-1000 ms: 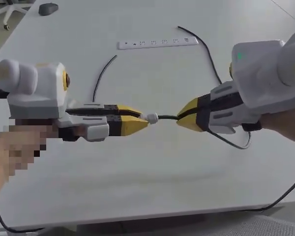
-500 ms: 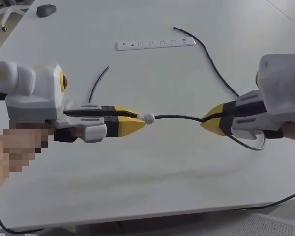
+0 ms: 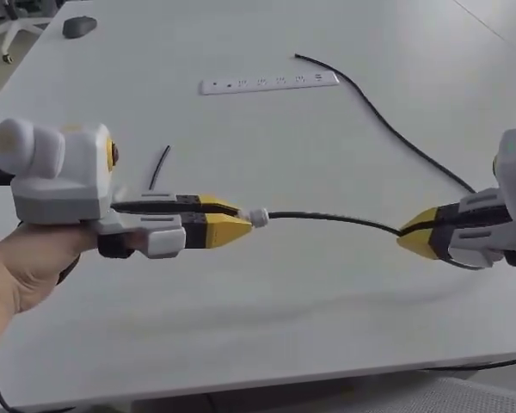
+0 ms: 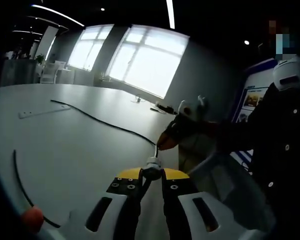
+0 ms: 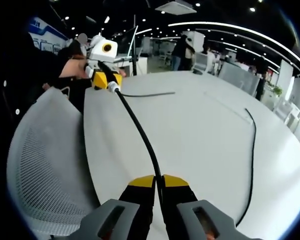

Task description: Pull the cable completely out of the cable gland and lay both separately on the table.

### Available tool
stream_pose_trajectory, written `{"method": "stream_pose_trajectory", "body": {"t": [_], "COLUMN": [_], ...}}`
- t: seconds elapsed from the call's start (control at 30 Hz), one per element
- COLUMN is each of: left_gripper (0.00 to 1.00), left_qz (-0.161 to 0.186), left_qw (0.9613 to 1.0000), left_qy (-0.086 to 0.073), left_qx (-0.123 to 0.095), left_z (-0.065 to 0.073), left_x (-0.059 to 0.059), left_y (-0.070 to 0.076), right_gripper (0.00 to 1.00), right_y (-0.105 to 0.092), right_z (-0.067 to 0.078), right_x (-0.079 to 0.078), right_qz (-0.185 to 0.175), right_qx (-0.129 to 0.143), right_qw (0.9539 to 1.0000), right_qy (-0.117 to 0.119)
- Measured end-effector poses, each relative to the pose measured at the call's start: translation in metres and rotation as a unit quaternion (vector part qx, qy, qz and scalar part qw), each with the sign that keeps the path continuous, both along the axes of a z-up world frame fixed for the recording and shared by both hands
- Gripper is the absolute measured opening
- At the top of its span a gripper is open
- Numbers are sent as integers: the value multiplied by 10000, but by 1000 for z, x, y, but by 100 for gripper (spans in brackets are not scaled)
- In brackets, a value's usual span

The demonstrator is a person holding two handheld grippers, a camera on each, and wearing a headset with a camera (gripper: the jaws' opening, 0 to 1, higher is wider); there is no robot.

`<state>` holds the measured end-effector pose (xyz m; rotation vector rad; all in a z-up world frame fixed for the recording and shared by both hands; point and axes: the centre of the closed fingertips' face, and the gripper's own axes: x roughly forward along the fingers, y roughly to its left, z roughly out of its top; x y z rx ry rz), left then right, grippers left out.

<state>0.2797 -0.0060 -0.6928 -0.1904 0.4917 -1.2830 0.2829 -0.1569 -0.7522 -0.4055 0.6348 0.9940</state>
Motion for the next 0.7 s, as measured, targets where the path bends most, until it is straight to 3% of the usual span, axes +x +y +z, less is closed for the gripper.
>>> {"method": "stream_pose_trajectory", "body": {"t": [0.17, 0.23, 0.27, 0.33, 0.43, 0.5, 0.57, 0.7], "left_gripper": [15, 15, 15, 15, 15, 15, 15, 15], "left_qz": [6, 3, -7, -12, -30, -43, -43, -54], "left_qw": [10000, 10000, 10000, 10000, 9999, 9999, 9999, 9999], "left_qy": [-6, -10, -9, -18, -9, -1, 0, 0], "left_qx": [34, 57, 71, 92, 98, 98, 95, 97], "left_z": [-2, -3, -3, -4, -5, -6, -5, -6], "left_x": [1, 1, 0, 0, -1, -1, -1, -1], "left_y": [-1, 0, 0, 0, -2, -3, -4, -6], "right_gripper": [1, 6, 12, 14, 10, 12, 12, 11], "right_y": [0, 9, 12, 19, 41, 63, 79, 109], "right_z": [0, 10, 13, 22, 40, 50, 55, 59], "right_x": [-1, -3, -3, 0, -2, -10, -12, -20], "right_qz": [45, 65, 61, 129, 395, 696, 936, 1270], "right_qx": [-91, 181, 233, 202, 403, 586, 483, 534], "right_qw": [9999, 9998, 9997, 9995, 9979, 9955, 9935, 9895], "right_qy": [-51, -10, -13, -185, -310, -260, -421, -445]}}
